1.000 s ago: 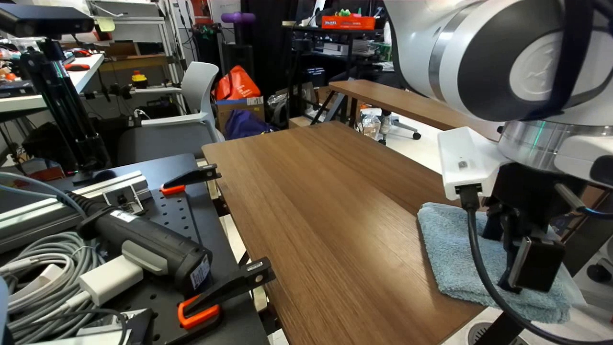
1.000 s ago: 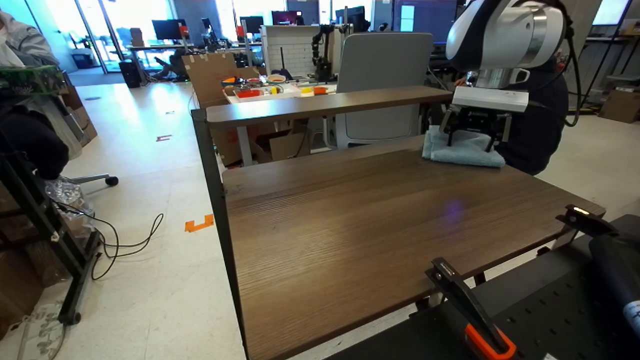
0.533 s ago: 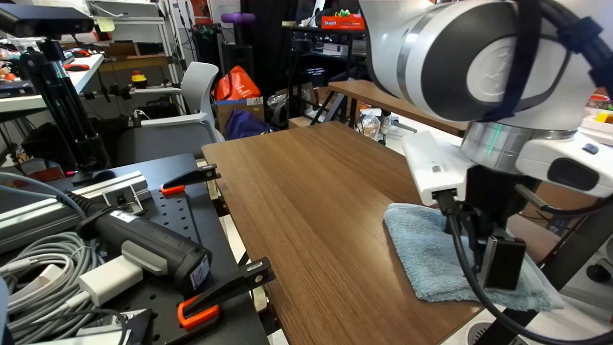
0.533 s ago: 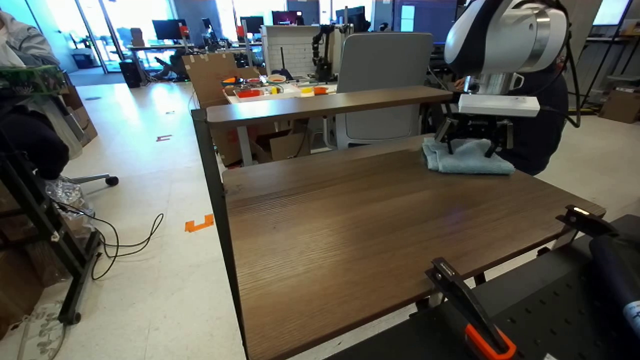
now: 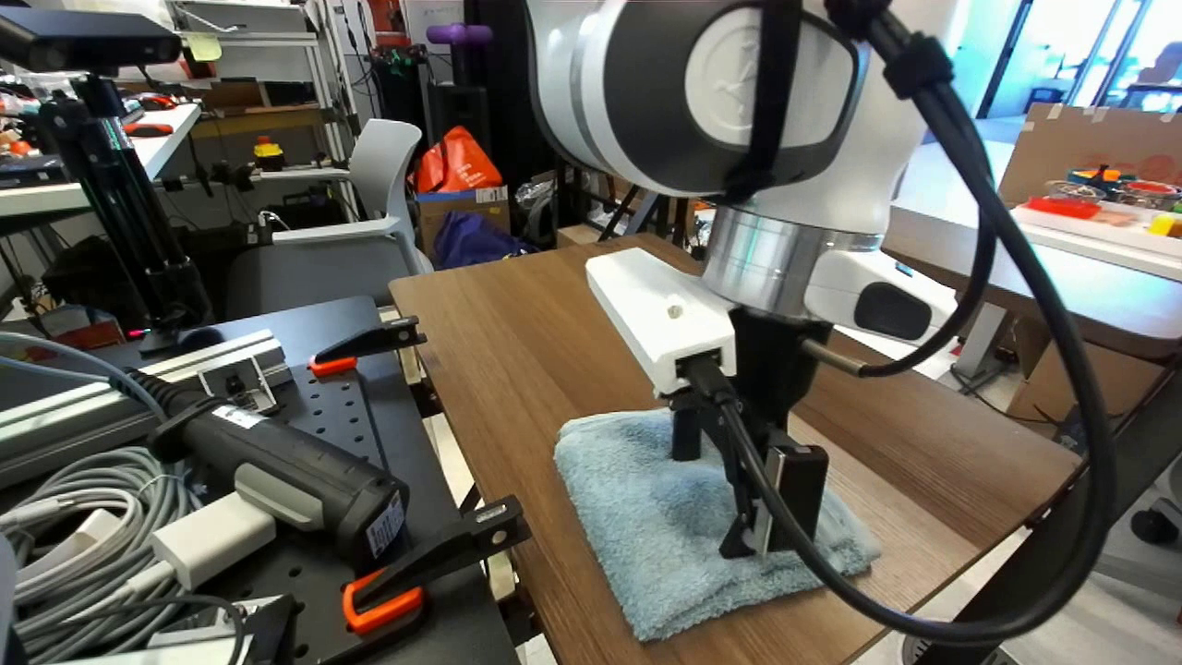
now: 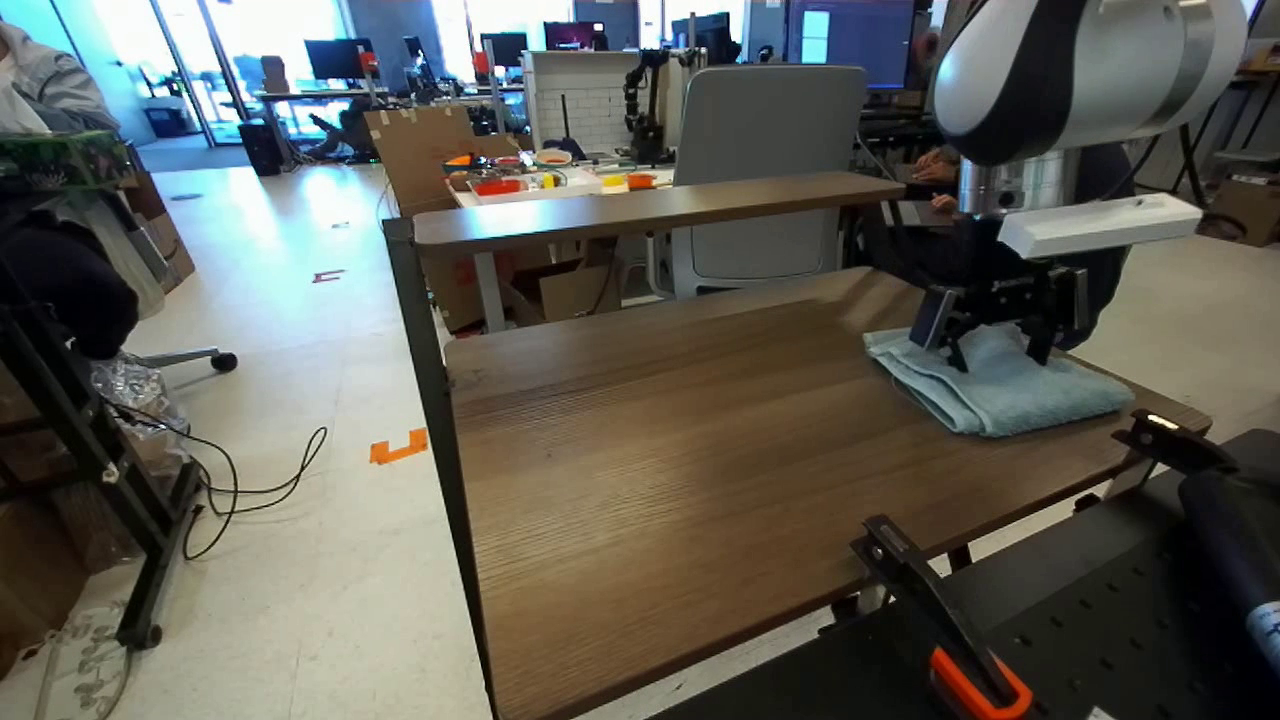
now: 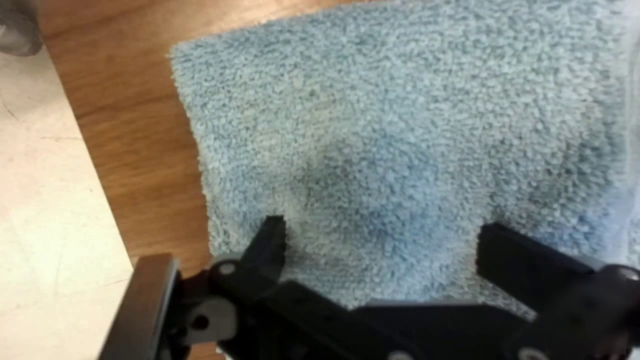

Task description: Use the towel to wipe the table.

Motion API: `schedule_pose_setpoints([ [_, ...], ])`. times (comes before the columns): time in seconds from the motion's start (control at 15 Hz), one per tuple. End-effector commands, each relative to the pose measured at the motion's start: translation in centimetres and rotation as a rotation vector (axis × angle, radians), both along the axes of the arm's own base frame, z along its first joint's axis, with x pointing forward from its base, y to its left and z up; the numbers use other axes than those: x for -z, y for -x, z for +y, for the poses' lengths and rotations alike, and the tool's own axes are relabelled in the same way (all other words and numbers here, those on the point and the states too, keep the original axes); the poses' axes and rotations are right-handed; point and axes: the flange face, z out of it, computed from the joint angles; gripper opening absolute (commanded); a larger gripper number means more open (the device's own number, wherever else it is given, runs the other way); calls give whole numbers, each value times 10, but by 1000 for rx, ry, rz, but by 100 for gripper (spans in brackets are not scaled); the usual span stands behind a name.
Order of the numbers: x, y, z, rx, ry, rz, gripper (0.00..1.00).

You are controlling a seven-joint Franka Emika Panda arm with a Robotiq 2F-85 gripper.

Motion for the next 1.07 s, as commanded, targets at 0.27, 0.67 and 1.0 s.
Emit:
schedule_pose_setpoints([
  [0.27,9,9,101,-239,-64,-61,100],
  [0.67,20,-7,191,-374,-134,-70,100],
  [1.0,11,-60,188,-320,-151,-142,100],
])
